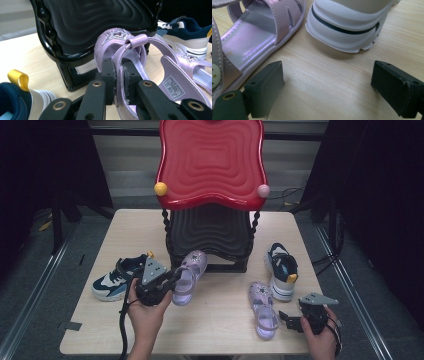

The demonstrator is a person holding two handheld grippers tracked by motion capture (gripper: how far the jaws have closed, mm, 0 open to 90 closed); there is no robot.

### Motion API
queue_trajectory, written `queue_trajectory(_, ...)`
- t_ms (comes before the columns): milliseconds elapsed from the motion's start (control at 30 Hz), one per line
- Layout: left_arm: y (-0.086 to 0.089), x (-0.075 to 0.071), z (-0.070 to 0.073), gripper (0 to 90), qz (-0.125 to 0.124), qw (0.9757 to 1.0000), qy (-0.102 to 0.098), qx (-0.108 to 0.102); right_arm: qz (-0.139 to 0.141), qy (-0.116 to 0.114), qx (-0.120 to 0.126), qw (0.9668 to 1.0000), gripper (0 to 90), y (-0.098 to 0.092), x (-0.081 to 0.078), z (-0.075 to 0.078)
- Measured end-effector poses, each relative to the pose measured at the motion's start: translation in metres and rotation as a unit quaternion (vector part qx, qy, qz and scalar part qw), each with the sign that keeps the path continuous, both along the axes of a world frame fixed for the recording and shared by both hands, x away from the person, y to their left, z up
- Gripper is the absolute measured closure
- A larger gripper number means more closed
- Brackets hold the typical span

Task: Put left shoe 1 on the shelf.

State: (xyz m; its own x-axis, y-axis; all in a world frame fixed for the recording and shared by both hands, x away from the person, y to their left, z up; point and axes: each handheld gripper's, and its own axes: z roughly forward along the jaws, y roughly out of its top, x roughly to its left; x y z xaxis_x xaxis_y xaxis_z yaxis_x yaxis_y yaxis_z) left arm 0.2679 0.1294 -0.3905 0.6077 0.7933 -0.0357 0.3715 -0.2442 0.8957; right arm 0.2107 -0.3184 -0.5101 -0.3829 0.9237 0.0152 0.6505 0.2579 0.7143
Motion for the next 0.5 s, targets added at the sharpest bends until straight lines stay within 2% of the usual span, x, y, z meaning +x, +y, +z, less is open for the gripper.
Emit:
queue_trajectory(200, -0.006, 0.004, 0.004, 82.1, 0.001, 0.9999, -0.013, 0.0, 0.0, 0.0, 0.0, 1.0, 10.4, 0.0, 0.0, 0.0)
queue_trajectory(500, -0.013, 0.008, 0.008, 82.1, 0.013, 0.9993, -0.028, -0.02, 0.001, -0.001, 0.0, 1.0, 10.3, 0.0, 0.0, 0.0)
